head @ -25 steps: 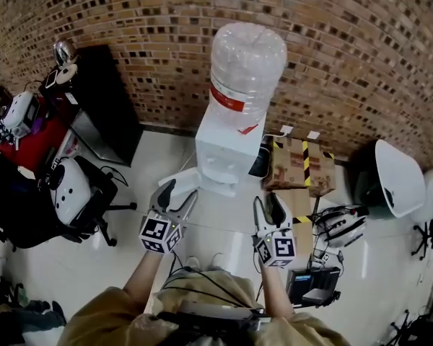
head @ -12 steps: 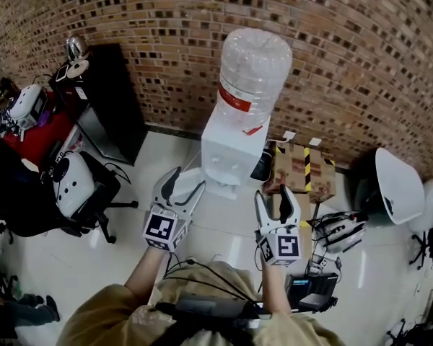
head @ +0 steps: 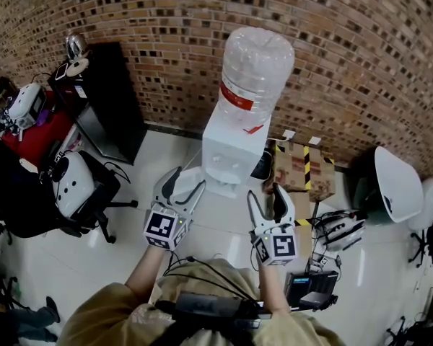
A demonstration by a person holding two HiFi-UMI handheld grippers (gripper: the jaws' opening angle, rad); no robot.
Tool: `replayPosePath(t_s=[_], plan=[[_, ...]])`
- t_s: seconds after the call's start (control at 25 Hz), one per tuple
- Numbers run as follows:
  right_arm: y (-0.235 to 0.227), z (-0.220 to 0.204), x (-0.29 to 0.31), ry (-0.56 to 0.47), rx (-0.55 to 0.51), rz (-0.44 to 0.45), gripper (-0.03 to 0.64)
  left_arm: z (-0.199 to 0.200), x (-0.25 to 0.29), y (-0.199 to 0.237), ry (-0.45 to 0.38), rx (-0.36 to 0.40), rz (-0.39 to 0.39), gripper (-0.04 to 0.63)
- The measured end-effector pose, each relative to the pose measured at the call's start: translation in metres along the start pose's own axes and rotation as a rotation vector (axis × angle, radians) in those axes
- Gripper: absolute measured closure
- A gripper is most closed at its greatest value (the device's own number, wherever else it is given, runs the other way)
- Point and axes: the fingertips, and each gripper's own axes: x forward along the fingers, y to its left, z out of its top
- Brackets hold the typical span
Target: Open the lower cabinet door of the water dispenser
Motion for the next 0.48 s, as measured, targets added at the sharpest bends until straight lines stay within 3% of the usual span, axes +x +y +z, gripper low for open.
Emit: replayPosePath(t_s=[0.48], plan=[[0.018, 0.001, 0.006, -0.015, 0.007, -0.008, 0.310, -0.006, -0.001, 0.007, 0.003, -0.010, -0.047, 0.316]])
